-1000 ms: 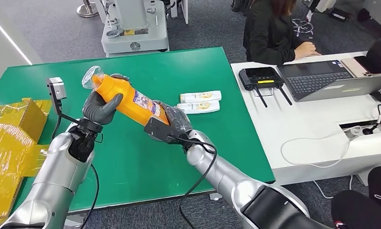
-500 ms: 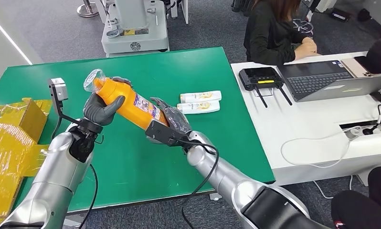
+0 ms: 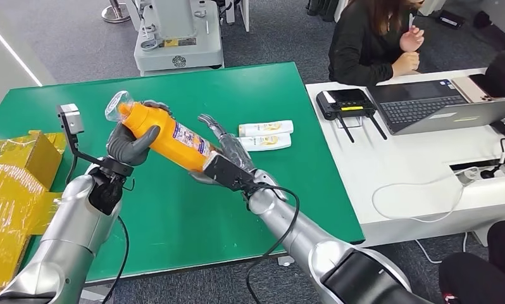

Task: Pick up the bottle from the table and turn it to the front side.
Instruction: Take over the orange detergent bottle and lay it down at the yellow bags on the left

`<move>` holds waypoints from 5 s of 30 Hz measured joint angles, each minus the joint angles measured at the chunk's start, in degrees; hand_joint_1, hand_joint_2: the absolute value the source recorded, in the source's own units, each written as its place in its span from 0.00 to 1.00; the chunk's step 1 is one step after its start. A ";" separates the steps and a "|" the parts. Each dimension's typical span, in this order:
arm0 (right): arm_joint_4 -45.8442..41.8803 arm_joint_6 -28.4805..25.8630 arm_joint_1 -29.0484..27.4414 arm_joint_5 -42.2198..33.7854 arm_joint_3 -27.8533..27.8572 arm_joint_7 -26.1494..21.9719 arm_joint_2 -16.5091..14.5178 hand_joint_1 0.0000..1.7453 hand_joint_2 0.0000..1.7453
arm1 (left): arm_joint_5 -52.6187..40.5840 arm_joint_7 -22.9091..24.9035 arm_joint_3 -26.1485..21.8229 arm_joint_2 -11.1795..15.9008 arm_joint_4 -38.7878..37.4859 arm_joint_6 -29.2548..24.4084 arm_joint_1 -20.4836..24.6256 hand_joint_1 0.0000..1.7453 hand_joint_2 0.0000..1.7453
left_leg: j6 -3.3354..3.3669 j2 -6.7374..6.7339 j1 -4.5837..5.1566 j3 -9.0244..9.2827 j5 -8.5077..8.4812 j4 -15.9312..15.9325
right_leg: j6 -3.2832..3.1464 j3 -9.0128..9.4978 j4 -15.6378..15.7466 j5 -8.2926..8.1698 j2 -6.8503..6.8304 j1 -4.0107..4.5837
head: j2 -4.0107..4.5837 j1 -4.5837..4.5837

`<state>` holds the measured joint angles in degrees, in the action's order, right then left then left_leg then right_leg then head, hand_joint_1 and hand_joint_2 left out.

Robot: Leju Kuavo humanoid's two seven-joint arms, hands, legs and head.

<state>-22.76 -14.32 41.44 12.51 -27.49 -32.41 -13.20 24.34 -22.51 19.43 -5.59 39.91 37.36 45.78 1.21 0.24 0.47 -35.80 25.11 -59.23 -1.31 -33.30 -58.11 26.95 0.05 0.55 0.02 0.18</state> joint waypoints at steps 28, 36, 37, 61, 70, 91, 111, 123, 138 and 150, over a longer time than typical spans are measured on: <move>-26.51 -2.39 -23.64 -13.37 0.03 -2.23 7.28 0.00 1.00 | -42.00 -9.88 8.08 1.57 11.62 -32.32 -1.90 1.00 1.00 | 0.01 0.01 0.00 -0.02 0.01 0.00 | 0.01 -0.02 0.05 0.01 -0.01 -0.01 | 0.00 0.00; -27.34 -1.77 -25.72 -14.13 -0.22 -2.19 7.66 0.00 1.00 | -53.13 -7.20 12.52 3.25 12.48 -39.58 0.20 1.00 1.00 | 0.00 -0.02 0.00 -0.02 0.01 0.01 | 0.00 -0.03 0.03 0.01 0.02 0.00 | 0.00 0.01; -27.50 -1.78 -25.99 -14.13 -0.25 -2.14 7.70 0.00 1.00 | -54.86 -6.96 12.93 3.75 12.39 -40.62 0.63 1.00 1.00 | 0.00 -0.03 0.00 -0.02 0.01 0.01 | 0.00 -0.03 0.03 0.01 0.02 0.00 | 0.00 0.00; -36.34 -3.48 -32.98 -11.15 1.41 0.98 8.39 0.00 1.00 | -79.79 1.80 17.47 16.60 -2.85 -53.74 12.65 1.00 1.00 | -0.01 -0.07 -0.01 -0.03 0.00 0.04 | -0.01 -0.04 0.01 0.01 0.08 0.01 | 0.00 0.00; -41.00 -1.65 -36.15 -7.98 4.38 2.35 8.58 0.00 1.00 | -86.49 6.12 17.49 23.92 -1.86 -54.03 8.07 1.00 1.00 | -0.04 -0.25 -0.03 -0.02 0.02 0.05 | -0.03 -0.13 0.00 0.03 0.26 0.02 | 0.00 0.00; -42.38 -3.07 -41.38 -8.90 7.47 1.39 9.75 0.00 1.00 | -99.87 10.04 15.13 37.86 11.99 -52.77 -3.17 1.00 1.00 | -0.07 -0.44 -0.03 -0.10 0.05 0.10 | -0.07 -0.23 0.02 0.02 0.46 0.02 | 0.00 0.02; -41.22 -3.50 -40.50 -9.64 8.24 1.61 10.34 0.00 1.00 | -86.75 4.36 6.96 40.24 14.70 -41.35 -9.50 1.00 1.00 | -0.11 -0.31 -0.04 -0.11 0.06 0.08 | -0.13 -0.21 0.06 0.01 0.30 0.02 | 0.01 0.04; -43.86 -3.70 -41.43 -7.87 9.46 2.86 10.32 0.00 1.00 | -84.30 2.64 6.95 36.09 7.32 -38.63 -5.50 1.00 1.00 | -0.11 -0.36 -0.05 -0.11 0.06 0.08 | -0.14 -0.23 0.05 0.00 0.35 0.03 | 0.00 0.02; -43.95 -3.88 -41.61 -6.71 10.29 3.96 10.32 0.00 1.00 | -86.62 3.44 7.44 34.23 1.47 -39.44 -2.92 1.00 1.00 | -0.11 -0.33 -0.04 -0.11 0.06 0.08 | -0.15 -0.24 0.06 0.00 0.33 0.03 | 0.00 0.04; -45.53 -4.97 -43.27 -5.81 11.65 5.33 10.32 0.00 1.00 | -85.93 2.79 8.49 32.74 -2.82 -37.66 -0.19 1.00 1.00 | -0.11 -0.34 -0.04 -0.12 0.06 0.08 | -0.15 -0.24 0.06 -0.01 0.34 0.03 | 0.01 0.03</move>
<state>-68.29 -19.29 -1.83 6.70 -15.84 -27.09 -2.89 -61.59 -19.72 27.92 27.15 37.09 -0.29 45.60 1.10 -0.10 0.43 -35.92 25.17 -59.15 -1.46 -33.54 -58.05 26.94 0.39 0.57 0.03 0.21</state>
